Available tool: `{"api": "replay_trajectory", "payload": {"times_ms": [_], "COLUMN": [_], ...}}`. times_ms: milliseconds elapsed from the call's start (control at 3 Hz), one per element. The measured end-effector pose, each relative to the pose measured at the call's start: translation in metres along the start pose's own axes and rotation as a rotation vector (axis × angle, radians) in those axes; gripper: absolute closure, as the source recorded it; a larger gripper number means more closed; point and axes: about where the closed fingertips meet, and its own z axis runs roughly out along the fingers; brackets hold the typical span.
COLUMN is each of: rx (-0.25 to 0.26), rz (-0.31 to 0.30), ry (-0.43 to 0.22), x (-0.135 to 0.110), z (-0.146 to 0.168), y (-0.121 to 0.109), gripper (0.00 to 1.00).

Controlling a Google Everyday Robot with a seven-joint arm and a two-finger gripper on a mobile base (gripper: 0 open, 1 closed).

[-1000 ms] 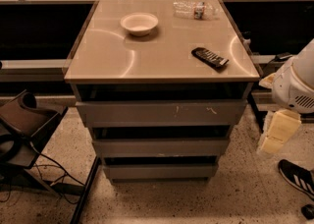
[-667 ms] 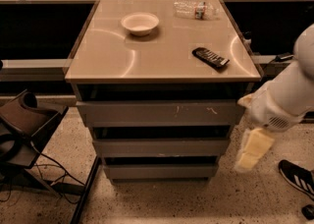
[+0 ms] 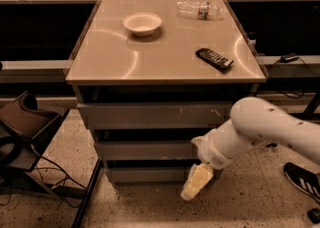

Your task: Open middle drawer

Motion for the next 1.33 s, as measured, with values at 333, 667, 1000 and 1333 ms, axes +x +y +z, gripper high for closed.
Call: {"api": "replay_trajectory", "payload": {"times_ms": [333,667,1000,1333], "rx": [0.045,0.046,0.095,0.185], "rz": [0.012,0.011,0.017,0.058], "ry": [-0.038,-0.038,-0.047,-0.058], "x": [-0.004,-0.004,-0.002,0.013], "z": [0.011,0.011,0.029,0.062], "y": [-0.017,-0.017,-0.028,-0.054], "gripper": [0.00,0.00,0.00,0.00]}}
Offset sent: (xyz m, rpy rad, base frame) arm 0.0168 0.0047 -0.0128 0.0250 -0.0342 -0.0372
